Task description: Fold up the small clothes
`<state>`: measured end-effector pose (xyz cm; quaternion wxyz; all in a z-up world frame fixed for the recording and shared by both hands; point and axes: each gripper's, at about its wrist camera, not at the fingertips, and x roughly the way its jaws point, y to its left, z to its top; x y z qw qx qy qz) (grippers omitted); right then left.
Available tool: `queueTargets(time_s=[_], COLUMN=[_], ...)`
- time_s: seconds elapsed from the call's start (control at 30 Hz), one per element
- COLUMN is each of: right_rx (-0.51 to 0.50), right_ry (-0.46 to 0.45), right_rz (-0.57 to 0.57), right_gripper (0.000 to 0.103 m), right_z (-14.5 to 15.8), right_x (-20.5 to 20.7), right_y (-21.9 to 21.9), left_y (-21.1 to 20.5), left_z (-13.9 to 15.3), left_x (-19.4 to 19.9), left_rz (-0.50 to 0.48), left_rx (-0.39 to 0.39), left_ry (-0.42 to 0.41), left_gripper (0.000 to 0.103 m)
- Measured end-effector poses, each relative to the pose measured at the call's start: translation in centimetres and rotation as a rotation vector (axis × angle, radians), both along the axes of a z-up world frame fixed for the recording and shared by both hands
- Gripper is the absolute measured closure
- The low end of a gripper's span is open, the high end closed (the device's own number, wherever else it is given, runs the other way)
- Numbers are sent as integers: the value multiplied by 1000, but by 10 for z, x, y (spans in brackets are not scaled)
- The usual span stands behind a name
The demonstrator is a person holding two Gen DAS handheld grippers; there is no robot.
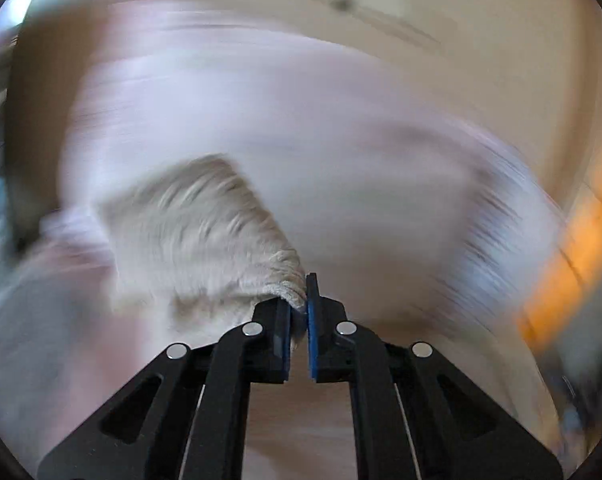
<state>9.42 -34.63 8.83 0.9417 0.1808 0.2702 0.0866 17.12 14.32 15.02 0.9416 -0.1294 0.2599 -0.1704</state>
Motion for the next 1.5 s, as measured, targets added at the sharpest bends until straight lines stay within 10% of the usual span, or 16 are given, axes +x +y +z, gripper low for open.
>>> queueTargets(time_s=[0.07,0.17,0.4,0.53,0.93,1.13,1.3,1.5], right_rx=[-5,13,220,335,484,550,588,610], right_ry=[18,77,256,362,418,240,0,-2], right_rz=[16,33,67,136,318,309,254,145], right_gripper=[13,13,14,36,90,95,95,95], right_z=[-5,-17,-65,-95,-122,-87,-23,-20], right_x=[2,-8,-72,-102,-164,-143,-72,62], right_y=[6,4,-31,-22,21,11,-18,-16], left_y=[-80,-146,-35,16,11,-4,27,32], left_z=[-4,-26,-78,-109,-148,-151,-89,-45], left_x=[-10,-36,-94,-131,-224,-209,-142,-8], left_rz=[-242,-433,-150,-60,-138,-198,-160,-29], left_rx=[21,106,130,77,-137,-206,-264,-218], left_ry=[21,60,244,376,465,484,264,134], left_gripper=[67,57,35,34,77,96,97,97])
